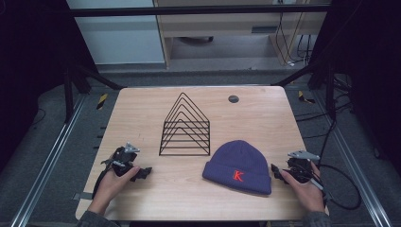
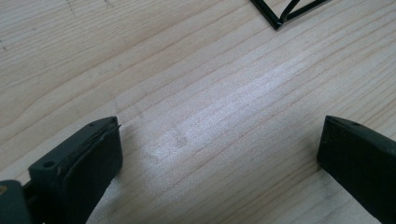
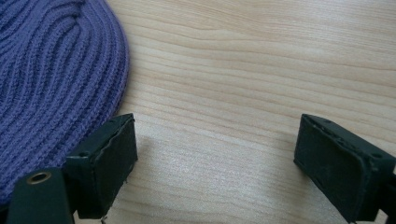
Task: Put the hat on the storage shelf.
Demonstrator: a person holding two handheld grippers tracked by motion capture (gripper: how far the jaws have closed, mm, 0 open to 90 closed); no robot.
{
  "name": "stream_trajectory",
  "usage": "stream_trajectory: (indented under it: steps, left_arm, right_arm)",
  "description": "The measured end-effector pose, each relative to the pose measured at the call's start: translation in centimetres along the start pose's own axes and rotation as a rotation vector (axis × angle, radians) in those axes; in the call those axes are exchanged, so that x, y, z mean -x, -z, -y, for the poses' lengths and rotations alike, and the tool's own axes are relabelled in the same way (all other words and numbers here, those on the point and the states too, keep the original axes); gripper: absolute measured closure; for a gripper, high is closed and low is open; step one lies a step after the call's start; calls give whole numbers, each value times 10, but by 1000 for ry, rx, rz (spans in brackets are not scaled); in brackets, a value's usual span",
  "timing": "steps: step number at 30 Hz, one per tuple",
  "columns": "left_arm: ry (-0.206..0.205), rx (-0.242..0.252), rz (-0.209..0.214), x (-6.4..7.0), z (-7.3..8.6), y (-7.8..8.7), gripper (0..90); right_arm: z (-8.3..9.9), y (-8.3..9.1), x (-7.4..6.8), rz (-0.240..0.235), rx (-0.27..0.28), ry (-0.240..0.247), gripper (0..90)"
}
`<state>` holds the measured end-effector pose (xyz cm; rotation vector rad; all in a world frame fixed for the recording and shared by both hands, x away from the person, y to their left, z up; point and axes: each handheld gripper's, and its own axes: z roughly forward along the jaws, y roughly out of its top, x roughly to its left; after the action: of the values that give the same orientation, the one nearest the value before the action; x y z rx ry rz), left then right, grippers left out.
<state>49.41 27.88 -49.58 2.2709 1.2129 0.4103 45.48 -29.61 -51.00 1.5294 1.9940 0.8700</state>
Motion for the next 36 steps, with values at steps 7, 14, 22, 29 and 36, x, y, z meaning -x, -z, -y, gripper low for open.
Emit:
stream_trajectory:
  steps: [7,14,22,29,36]
  left_arm:
    - [1,8,-2,2,1,0,0]
    - [1,11,-1,2,2,1,0]
    - [2,13,0,4,3,1,0]
    - [-2,12,2,4,3,1,0]
    - [-12,12,6,4,2,0,0]
  right_arm:
    - [1,0,-1,2,2,-5,132]
    - [-18,6,-7,-38,-39,-32,230]
    - [-72,6,-26,-85,-81,87,334]
    - [-103,-9,-33,-125,-123,116,434]
    - [-114,-31,-37,-184,-150,96,524]
